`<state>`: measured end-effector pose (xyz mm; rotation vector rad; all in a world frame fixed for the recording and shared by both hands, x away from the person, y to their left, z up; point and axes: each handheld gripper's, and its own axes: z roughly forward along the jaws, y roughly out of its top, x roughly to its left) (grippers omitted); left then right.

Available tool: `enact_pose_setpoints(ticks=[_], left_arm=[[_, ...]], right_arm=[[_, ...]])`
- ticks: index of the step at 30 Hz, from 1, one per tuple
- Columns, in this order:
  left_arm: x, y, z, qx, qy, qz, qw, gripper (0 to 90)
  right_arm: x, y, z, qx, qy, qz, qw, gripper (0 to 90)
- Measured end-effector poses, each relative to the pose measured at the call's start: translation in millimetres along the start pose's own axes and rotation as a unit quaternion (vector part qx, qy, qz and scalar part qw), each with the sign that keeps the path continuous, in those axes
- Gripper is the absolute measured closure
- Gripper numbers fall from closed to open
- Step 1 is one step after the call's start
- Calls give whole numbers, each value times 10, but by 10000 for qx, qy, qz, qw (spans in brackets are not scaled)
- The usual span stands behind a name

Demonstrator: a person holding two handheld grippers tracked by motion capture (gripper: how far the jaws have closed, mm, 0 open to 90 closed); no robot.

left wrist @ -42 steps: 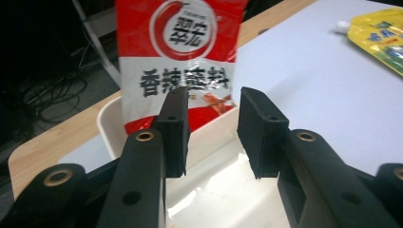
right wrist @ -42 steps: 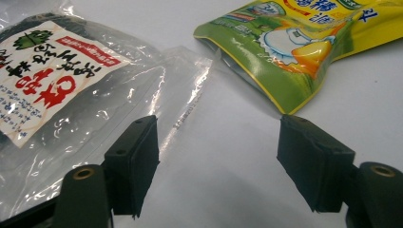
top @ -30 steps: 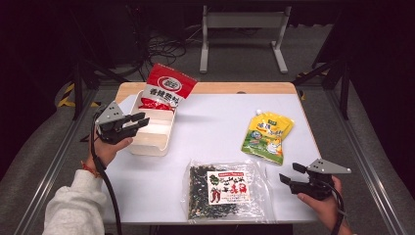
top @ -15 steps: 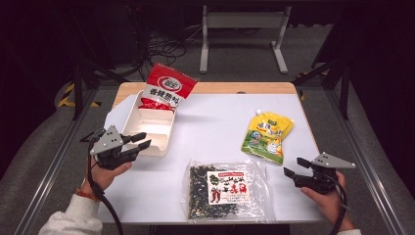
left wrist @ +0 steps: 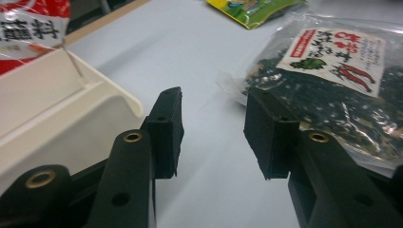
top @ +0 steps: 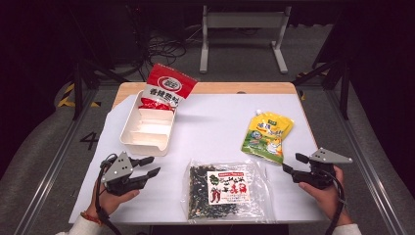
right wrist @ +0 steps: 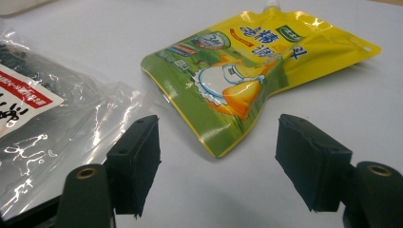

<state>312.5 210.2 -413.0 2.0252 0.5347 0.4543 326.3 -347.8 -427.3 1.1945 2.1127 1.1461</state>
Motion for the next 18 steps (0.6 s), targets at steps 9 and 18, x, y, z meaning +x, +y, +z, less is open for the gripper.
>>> enact_pose_setpoints(ticks=[9, 18], left_arm=[[-195, -148, 25, 162, -115, -81, 9998, 423], [-213, -300, 87, 481, -147, -130, 9986, 328]], right_arm=[[-12, 94, 44, -77, 11, -62, 10000, 350], [67, 187, 82, -117, 135, -169, 9997, 392]])
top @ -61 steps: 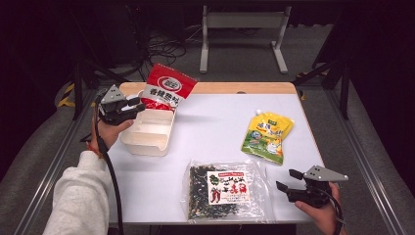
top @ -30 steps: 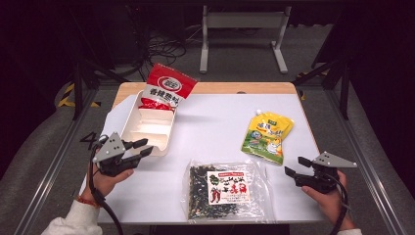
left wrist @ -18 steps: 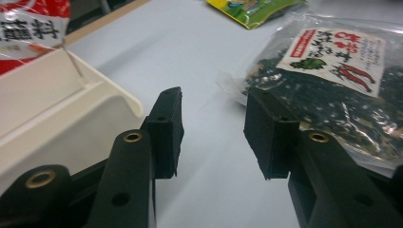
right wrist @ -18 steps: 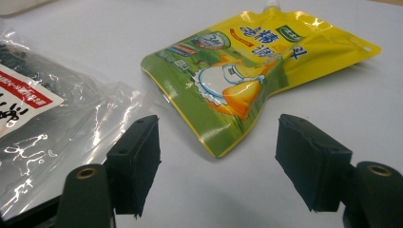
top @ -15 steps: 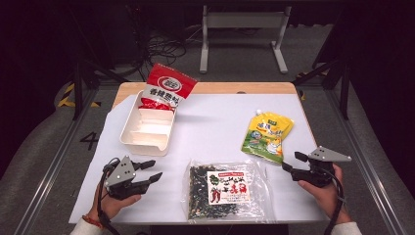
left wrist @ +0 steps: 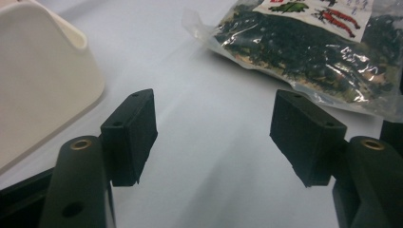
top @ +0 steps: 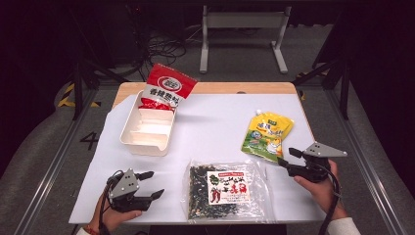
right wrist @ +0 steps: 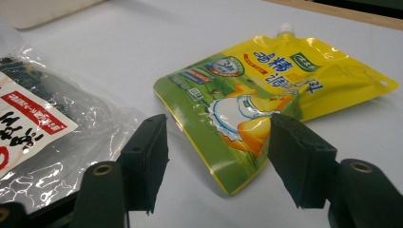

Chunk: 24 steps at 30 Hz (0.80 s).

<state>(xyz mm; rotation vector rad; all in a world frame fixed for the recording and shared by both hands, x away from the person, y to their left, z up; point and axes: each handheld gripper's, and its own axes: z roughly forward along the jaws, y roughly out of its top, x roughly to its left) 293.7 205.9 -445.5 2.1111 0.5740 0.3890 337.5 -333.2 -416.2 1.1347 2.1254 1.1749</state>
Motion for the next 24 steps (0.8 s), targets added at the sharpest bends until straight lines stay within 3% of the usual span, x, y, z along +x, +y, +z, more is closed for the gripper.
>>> enact_pose_setpoints(ticks=[4, 8, 12, 15, 17, 21, 24], left_arm=[[25, -11, 35, 9, -75, -93, 9999, 308], [17, -15, 77, 44, -123, -95, 9999, 297], [7, 12, 113, 76, -160, -51, 9998, 289], [-21, 24, 146, 151, -197, 15, 9997, 286], [-34, 31, 165, 166, -232, 34, 9996, 281], [-53, 56, 182, 149, -268, 85, 9995, 270], [-69, 67, 208, 158, -352, 120, 9992, 267]], right_arm=[[31, 30, 45, 22, 110, 13, 9999, 424], [210, 23, 43, 171, 443, -174, 9987, 453], [310, -44, 26, 308, 605, -146, 9976, 453], [418, -147, -8, 491, 782, -114, 9957, 370], [471, -206, -8, 522, 861, 107, 9949, 293], [527, -270, 41, 744, 946, 190, 9925, 267], [549, -341, 143, 1013, 1055, 331, 9887, 220]])
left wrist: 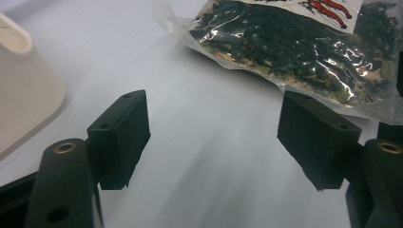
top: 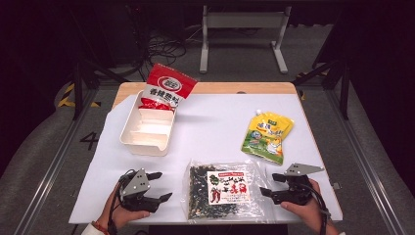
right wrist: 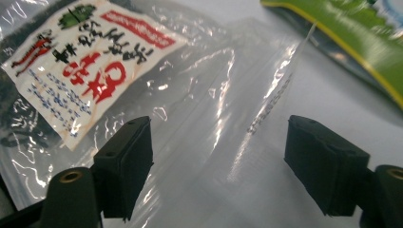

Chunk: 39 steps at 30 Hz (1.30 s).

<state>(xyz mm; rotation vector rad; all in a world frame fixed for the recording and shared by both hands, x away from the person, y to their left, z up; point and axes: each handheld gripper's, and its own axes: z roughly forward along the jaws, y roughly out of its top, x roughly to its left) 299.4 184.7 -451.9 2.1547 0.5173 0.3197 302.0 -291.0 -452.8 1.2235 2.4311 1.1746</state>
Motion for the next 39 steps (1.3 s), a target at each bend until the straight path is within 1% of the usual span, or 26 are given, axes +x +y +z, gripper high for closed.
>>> enact_pose_setpoints(ticks=[2, 6, 7, 9, 10, 12, 15, 17, 18, 19, 20, 22, 23, 25, 27, 30, 33, 34, 35, 36, 37, 39], left_arm=[[-3, 0, 10, 34, -20, 9, 10000, 264], [-4, 3, 26, 52, -58, 7, 10000, 259], [-4, 3, 26, 52, -58, 7, 10000, 255], [-12, 5, 35, 89, -68, 33, 9999, 253], [-15, 4, 39, 109, -83, 39, 9999, 251], [-13, 4, 44, 126, -72, 53, 9999, 246], [-13, 4, 65, 150, -135, 16, 9998, 245], [-15, 7, 69, 161, -146, 48, 9998, 245], [-29, 10, 78, 180, -195, 39, 9996, 245], [-29, 10, 78, 180, -195, 39, 9996, 252], [-37, 12, 80, 185, -241, 57, 9995, 252], [-49, 18, 88, 203, -272, 59, 9994, 266], [-50, 19, 94, 198, -310, 51, 9993, 266], [-54, 21, 101, 204, -352, 33, 9992, 263], [-66, 23, 109, 237, -384, 34, 9990, 259], [-74, 26, 130, 284, -419, 49, 9987, 251], [-84, 30, 153, 281, -453, 18, 9986, 249], [-88, 33, 163, 311, -466, 28, 9984, 249], [-93, 35, 172, 318, -470, 35, 9984, 249], [-99, 42, 189, 334, -480, 4, 9983, 251], [-101, 50, 199, 339, -483, 33, 9982, 251], [-105, 54, 203, 332, -484, 22, 9983, 251]], right_arm=[[-22, 2, 24, -60, 78, 127, 9999, 221], [-51, 21, 45, -115, 133, 256, 9995, 223], [-51, 21, 45, -115, 133, 256, 9995, 223], [-60, 45, 56, -90, -56, 174, 9998, 211], [-77, 49, 58, -101, -151, 197, 9996, 205], [-127, 51, 63, -207, -172, 342, 9991, 205], [-157, 70, 93, -280, -154, 378, 9988, 193], [-162, 77, 104, -294, -114, 400, 9987, 190], [-171, 82, 124, -348, -27, 441, 9984, 187], [-171, 82, 124, -348, -27, 441, 9984, 187], [-170, 82, 127, -358, 19, 465, 9983, 187], [-153, 87, 132, -319, 207, 445, 9983, 190], [-133, 91, 136, -277, 262, 381, 9985, 198], [-99, 93, 146, -214, 412, 331, 9984, 195], [-72, 96, 148, -173, 391, 298, 9986, 202], [-77, 90, 135, -147, 514, 356, 9979, 219], [-71, 89, 132, -132, 562, 371, 9976, 240], [-69, 88, 132, -125, 621, 385, 9973, 243], [-65, 87, 135, -122, 679, 397, 9968, 257], [-59, 93, 135, -95, 709, 370, 9968, 310], [-63, 94, 137, -95, 725, 384, 9966, 338], [-75, 93, 140, -94, 765, 402, 9962, 456]])
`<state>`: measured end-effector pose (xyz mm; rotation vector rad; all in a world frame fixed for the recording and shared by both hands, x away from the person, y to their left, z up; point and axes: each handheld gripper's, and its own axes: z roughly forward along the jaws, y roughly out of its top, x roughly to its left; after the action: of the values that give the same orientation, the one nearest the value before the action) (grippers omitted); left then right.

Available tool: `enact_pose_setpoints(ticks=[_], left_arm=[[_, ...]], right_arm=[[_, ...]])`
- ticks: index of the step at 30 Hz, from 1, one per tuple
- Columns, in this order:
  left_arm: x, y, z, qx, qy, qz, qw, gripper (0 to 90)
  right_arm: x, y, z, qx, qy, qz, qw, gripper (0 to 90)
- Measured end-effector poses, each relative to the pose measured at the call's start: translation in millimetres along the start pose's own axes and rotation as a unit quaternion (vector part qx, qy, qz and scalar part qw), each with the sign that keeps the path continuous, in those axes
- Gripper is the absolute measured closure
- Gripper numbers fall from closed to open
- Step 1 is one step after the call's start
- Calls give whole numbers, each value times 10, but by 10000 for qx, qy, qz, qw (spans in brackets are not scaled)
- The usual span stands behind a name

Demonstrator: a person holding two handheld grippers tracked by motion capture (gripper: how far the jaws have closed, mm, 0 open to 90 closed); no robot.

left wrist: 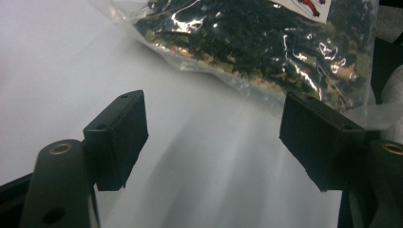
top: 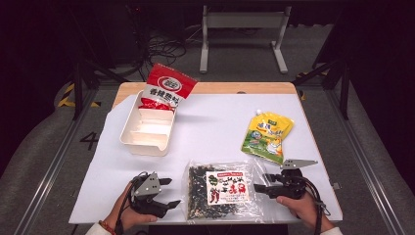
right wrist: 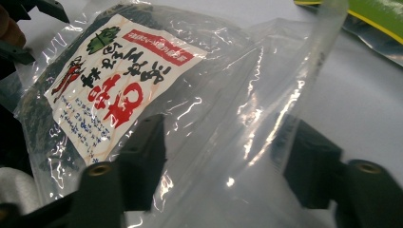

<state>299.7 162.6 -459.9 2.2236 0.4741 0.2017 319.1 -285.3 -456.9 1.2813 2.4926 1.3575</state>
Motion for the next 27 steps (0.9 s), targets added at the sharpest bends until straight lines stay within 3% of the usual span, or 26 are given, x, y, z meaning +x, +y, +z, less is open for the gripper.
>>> enact_pose_setpoints(ticks=[1, 2, 3, 5, 12, 15, 19, 23, 27], left_arm=[[-1, 6, 1, -16, -8, -11, 10000, 251], [5, 15, -4, -63, -14, -26, 10000, 249], [14, 24, -12, -111, -18, -56, 9999, 246], [53, 61, -43, -230, -4, -114, 9997, 236], [159, 235, -51, -449, -36, -173, 9988, 198], [224, 370, -10, -522, -112, -190, 9984, 191], [311, 545, 68, -436, -73, -101, 9990, 167], [445, 694, 92, -463, -127, -110, 9988, 173], [543, 783, 173, -262, -321, -157, 9990, 161]], right_arm=[[0, 0, 0, 0, 0, 0, 10000, 456], [-4, 0, 2, 14, 26, 4, 10000, 505], [-9, 5, 14, 36, 85, -49, 9999, 629], [6, 32, 21, 26, 117, -158, 9998, 700], [54, 170, 29, 49, -28, -487, 9988, 789], [136, 401, -60, -61, -52, -907, 9958, 840], [162, 665, -117, -265, -124, -1164, 9928, 863], [158, 850, -64, -303, -179, -1348, 9903, 885], [271, 1047, 3, -267, -186, -1755, 9839, 892]])
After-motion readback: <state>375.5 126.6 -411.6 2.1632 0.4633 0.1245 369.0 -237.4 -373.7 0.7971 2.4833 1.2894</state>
